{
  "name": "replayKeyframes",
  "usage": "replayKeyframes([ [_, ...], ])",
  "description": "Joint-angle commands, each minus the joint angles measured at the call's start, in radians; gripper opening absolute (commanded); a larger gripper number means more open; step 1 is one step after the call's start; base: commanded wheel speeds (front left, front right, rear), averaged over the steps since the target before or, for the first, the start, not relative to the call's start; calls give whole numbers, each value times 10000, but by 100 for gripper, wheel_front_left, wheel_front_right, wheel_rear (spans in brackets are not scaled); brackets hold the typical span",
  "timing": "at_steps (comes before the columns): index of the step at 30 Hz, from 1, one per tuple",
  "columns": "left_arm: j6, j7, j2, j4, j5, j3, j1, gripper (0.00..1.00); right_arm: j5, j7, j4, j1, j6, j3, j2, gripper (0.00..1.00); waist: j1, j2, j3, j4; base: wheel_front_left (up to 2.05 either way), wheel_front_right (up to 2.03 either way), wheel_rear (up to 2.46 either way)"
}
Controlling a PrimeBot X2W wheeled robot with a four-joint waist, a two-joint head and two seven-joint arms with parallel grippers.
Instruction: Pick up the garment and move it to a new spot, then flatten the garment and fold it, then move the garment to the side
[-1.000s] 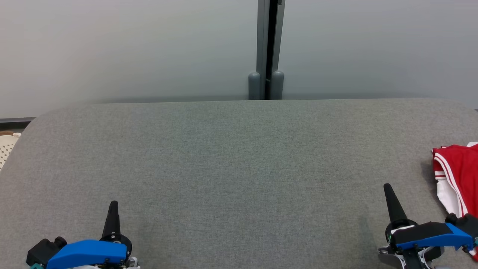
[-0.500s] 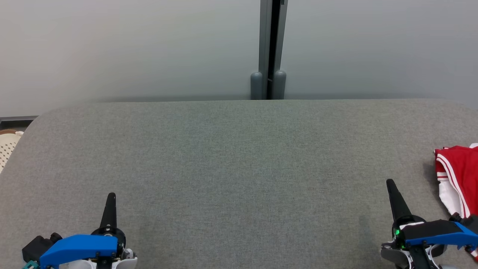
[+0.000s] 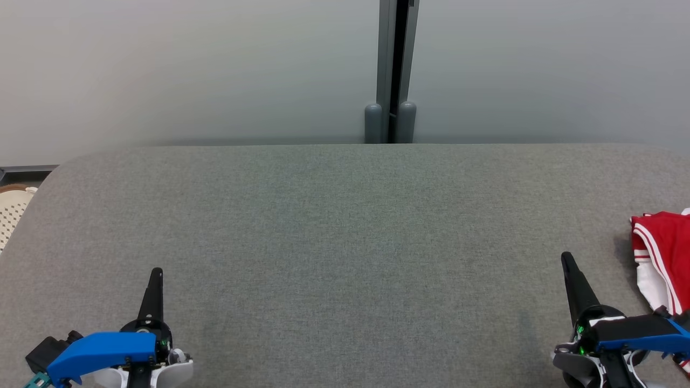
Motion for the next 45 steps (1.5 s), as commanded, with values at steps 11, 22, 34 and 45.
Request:
replayKeyframes([
  [11,-117,250,5,-235,-887,171,-256,0,945,245,-311,96,4,-87,-64,0,0,0,6,51,0,0,0],
  [22,-165,461,3,-359,-1631,256,-335,0,1745,459,-504,130,4,-155,-68,0,0,0,13,104,0,0,0],
  [34,-202,603,3,-449,-2153,329,-363,0,2279,594,-624,156,4,-197,-70,0,0,0,18,146,0,0,0],
  [45,-202,598,3,-450,-2153,328,-362,0,2280,593,-624,154,4,-195,-70,0,0,0,18,146,0,0,0],
])
